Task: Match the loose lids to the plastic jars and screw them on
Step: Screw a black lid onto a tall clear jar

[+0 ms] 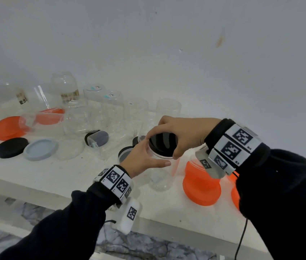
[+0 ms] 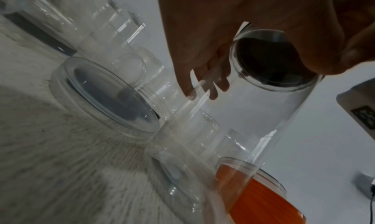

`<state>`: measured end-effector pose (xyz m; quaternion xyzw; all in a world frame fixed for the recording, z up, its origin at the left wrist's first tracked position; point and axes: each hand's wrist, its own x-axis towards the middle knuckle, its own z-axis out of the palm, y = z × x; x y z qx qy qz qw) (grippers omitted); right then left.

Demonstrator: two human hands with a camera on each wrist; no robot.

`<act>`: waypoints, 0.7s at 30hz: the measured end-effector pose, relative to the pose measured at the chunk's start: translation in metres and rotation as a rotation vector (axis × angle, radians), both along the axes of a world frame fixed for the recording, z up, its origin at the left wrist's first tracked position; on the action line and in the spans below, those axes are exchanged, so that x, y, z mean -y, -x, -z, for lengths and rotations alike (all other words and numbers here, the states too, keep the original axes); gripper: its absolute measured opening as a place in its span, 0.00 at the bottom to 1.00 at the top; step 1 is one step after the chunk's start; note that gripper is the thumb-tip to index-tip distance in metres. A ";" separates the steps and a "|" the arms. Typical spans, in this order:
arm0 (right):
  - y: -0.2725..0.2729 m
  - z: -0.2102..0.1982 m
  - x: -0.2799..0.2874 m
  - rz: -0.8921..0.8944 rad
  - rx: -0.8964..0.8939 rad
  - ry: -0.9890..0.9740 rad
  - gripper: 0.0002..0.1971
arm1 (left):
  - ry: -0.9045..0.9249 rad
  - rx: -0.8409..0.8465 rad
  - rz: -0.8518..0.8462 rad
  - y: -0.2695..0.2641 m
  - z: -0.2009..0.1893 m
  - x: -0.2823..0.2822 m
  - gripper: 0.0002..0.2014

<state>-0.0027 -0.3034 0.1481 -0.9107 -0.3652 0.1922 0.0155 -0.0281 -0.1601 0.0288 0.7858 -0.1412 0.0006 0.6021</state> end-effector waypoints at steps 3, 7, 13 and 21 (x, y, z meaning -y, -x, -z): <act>-0.001 -0.001 0.000 -0.024 -0.012 -0.003 0.39 | 0.022 -0.032 0.058 -0.001 -0.002 -0.001 0.29; -0.003 -0.002 -0.001 -0.024 0.023 0.008 0.38 | -0.001 -0.025 0.092 -0.001 -0.001 -0.001 0.31; -0.007 -0.003 -0.007 -0.008 0.107 0.029 0.36 | 0.030 0.001 0.043 0.001 0.001 0.004 0.30; -0.002 0.009 -0.015 0.062 0.324 0.018 0.32 | 0.041 -0.004 0.060 0.001 0.000 0.005 0.30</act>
